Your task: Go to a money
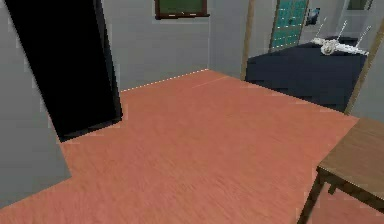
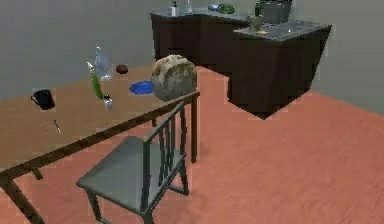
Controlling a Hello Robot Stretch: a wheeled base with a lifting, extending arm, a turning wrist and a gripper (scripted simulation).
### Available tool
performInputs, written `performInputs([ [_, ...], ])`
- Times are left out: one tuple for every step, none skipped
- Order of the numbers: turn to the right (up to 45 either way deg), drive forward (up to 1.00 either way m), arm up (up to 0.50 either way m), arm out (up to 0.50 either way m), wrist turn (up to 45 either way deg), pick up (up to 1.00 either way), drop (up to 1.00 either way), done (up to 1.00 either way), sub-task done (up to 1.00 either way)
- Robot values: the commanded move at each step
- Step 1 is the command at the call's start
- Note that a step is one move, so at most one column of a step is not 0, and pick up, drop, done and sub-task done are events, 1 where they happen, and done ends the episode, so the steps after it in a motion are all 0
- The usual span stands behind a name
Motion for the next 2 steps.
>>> performInputs([
  [0.0,1.0,0.0,0.0,0.0,0.0,0.0,0.0,0.0],
  [12.0,0.0,0.0,0.0,0.0,0.0,0.0,0.0,0.0],
])
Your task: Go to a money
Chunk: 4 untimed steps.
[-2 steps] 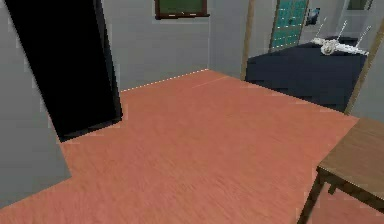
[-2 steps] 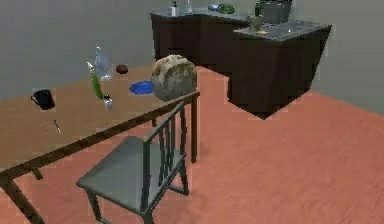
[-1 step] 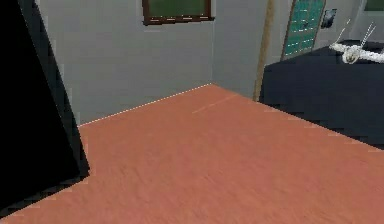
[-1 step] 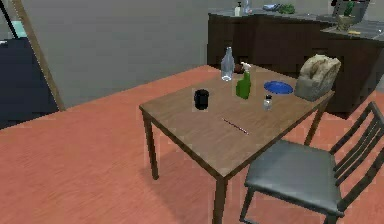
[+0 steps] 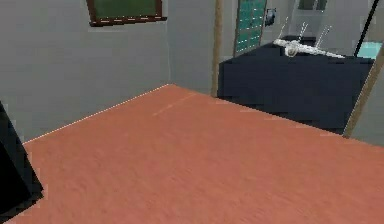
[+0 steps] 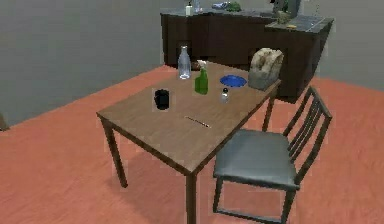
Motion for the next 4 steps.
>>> performInputs([
  [0.0,0.1,0.0,0.0,0.0,0.0,0.0,0.0,0.0],
  [30.0,0.0,0.0,0.0,0.0,0.0,0.0,0.0,0.0],
  [0.0,1.0,0.0,0.0,0.0,0.0,0.0,0.0,0.0],
  [3.0,0.0,0.0,0.0,0.0,0.0,0.0,0.0,0.0],
])
